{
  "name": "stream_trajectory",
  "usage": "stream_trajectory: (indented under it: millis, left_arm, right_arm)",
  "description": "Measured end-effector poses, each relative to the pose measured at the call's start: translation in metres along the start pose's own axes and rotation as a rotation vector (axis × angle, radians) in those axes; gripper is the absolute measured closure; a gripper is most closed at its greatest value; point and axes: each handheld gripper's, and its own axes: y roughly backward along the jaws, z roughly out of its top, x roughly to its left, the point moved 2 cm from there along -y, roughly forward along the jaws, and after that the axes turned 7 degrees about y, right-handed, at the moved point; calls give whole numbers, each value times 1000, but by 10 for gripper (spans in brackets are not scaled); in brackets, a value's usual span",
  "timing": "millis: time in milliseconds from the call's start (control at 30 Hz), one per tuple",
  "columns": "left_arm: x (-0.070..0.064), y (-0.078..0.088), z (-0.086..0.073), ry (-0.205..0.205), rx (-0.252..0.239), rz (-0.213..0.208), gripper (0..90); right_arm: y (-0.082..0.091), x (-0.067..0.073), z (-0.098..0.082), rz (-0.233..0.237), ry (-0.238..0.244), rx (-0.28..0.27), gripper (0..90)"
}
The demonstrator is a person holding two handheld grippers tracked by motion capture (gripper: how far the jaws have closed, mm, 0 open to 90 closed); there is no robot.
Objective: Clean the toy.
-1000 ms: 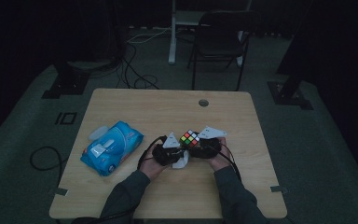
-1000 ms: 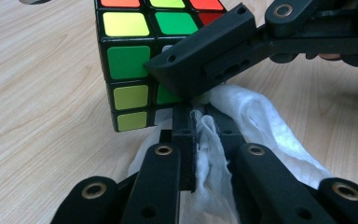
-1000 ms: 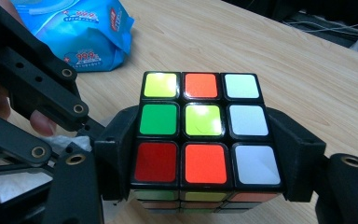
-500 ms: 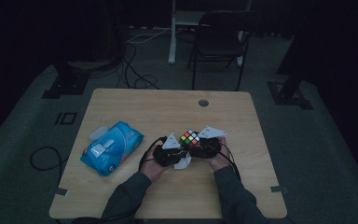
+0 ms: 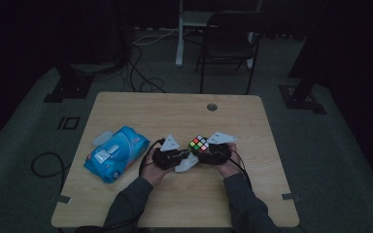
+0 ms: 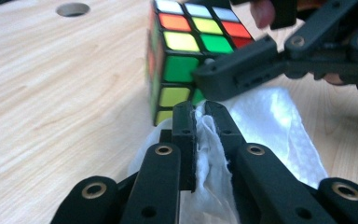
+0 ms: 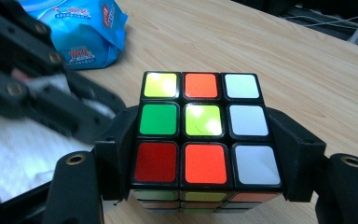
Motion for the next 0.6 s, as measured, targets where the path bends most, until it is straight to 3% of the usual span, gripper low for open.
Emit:
stream_trajectory:
  millis: [300, 600]
  left_arm:
    - [3, 15, 11, -4, -47, 16, 846]
    - [11, 32, 28, 8, -124, 38, 845]
  right_arm:
    - [-2, 0, -3, 2, -2, 10, 342]
    - [-7, 8, -9, 25, 15, 42, 342]
